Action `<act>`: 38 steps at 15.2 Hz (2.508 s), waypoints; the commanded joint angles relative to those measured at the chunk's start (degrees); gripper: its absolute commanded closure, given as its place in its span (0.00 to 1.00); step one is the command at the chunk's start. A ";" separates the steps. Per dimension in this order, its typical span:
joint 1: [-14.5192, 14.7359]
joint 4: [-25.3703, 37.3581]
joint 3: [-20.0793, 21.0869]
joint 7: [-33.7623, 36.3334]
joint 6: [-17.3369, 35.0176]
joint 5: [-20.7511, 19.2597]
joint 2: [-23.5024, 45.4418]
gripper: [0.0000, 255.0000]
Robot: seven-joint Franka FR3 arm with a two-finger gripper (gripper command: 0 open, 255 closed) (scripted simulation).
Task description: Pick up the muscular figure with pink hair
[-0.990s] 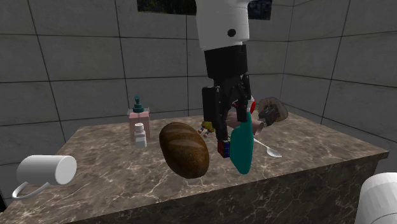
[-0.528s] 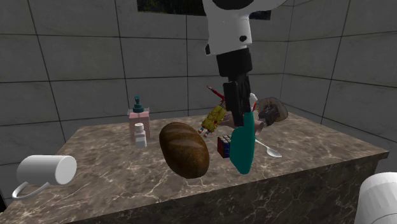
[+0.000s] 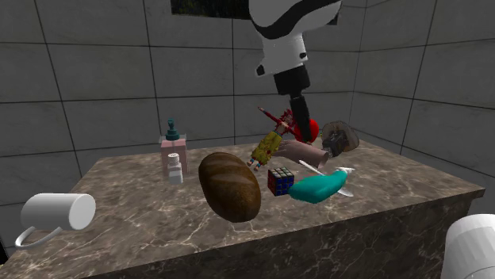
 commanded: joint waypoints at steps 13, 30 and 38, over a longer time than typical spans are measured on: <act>-1.76 26.73 -10.81 -41.78 6.59 2.20 34.27 0.00; -7.82 40.15 -8.56 -56.72 11.67 6.24 52.90 1.00; -7.74 39.79 -8.59 -56.65 11.82 6.14 52.68 1.00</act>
